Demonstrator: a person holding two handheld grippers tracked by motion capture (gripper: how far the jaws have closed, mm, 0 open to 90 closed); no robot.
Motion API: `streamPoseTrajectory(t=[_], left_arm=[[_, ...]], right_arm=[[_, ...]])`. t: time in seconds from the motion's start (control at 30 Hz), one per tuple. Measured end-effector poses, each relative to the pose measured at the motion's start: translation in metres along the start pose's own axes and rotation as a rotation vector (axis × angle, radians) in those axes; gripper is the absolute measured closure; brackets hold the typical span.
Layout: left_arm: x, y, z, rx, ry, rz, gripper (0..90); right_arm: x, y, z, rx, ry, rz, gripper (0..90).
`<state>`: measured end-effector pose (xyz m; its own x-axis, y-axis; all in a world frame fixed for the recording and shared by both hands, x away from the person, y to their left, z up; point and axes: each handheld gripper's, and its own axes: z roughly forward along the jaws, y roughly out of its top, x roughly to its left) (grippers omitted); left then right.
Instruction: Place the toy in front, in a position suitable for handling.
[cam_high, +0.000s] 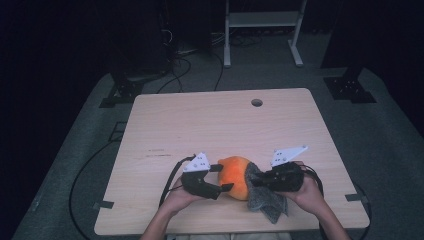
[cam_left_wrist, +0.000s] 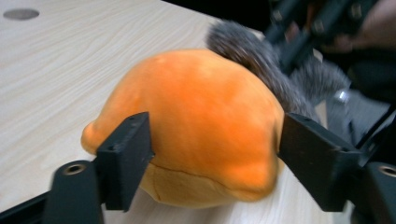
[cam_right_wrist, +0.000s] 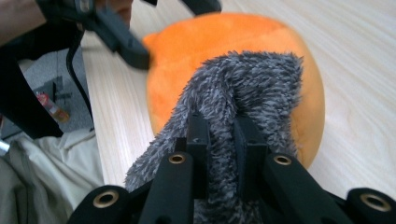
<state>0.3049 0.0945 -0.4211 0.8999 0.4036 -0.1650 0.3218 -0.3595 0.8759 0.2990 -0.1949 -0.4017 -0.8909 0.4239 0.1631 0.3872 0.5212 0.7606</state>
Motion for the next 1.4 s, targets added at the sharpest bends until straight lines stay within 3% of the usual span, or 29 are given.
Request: streamPoseTrajectory(t=[0.03,0.1,0.17,0.27,0.37,0.47,0.53,0.63,0.67,0.73,0.83,0.97,1.07,1.13,1.2,1.27,1.3,1.4], left_arm=[[0.000,0.000,0.001,-0.005,-0.001,-0.012,23.0],[-0.001,-0.001,0.003,0.005,0.002,0.003,25.1],[-0.004,-0.001,0.003,0.008,0.011,0.036,29.3],[-0.007,-0.001,0.002,0.022,0.016,0.090,35.7],[-0.013,0.000,0.003,0.035,0.014,0.151,36.8],[-0.017,0.002,0.003,0.033,0.011,0.192,36.1],[-0.015,0.002,0.001,0.019,0.005,0.170,31.4],[-0.005,0.004,0.000,0.020,0.017,0.047,17.5],[-0.003,0.003,0.001,0.020,0.007,0.028,17.7],[-0.006,0.000,0.003,0.019,0.001,0.039,24.7],[-0.014,0.003,0.003,0.036,0.018,0.128,32.4],[-0.031,0.004,0.005,0.054,-0.008,0.296,38.1],[-0.040,0.008,0.007,0.073,-0.001,0.354,35.8],[-0.038,0.009,0.007,0.068,0.013,0.317,28.3],[-0.030,0.010,0.007,0.068,0.039,0.225,19.1],[-0.026,0.008,0.009,0.058,0.014,0.176,17.6],[-0.026,0.007,0.011,0.049,0.000,0.163,21.1],[-0.032,0.005,0.013,0.043,-0.004,0.226,29.9]], right_arm=[[0.001,-0.002,0.000,0.008,0.002,0.000,78.3],[0.005,-0.003,0.002,0.033,0.020,-0.012,78.3],[0.010,0.000,0.003,0.056,0.022,-0.042,78.4],[0.012,0.009,-0.003,0.011,0.011,-0.052,78.5],[0.009,0.013,-0.006,-0.026,-0.029,-0.038,78.3],[0.007,0.015,-0.006,-0.022,-0.054,-0.030,78.4],[0.006,0.013,-0.005,-0.001,-0.054,-0.028,78.6],[0.004,0.006,-0.003,0.040,-0.050,-0.010,78.8],[0.003,0.004,-0.003,0.039,-0.042,-0.001,78.8],[0.004,0.002,-0.004,0.063,-0.044,-0.002,78.8],[0.009,0.006,-0.007,0.078,-0.043,-0.026,79.1],[0.022,0.021,-0.021,-0.034,-0.008,-0.053,79.1],[0.028,0.028,-0.020,-0.013,-0.043,-0.090,78.7],[0.026,0.025,-0.015,0.009,-0.054,-0.087,78.9],[0.021,0.020,-0.014,0.032,-0.064,-0.074,79.0],[0.017,0.016,-0.016,0.045,-0.053,-0.052,79.1],[0.016,0.015,-0.017,0.054,-0.059,-0.053,79.1],[0.023,0.021,-0.022,0.036,-0.056,-0.083,79.2]])
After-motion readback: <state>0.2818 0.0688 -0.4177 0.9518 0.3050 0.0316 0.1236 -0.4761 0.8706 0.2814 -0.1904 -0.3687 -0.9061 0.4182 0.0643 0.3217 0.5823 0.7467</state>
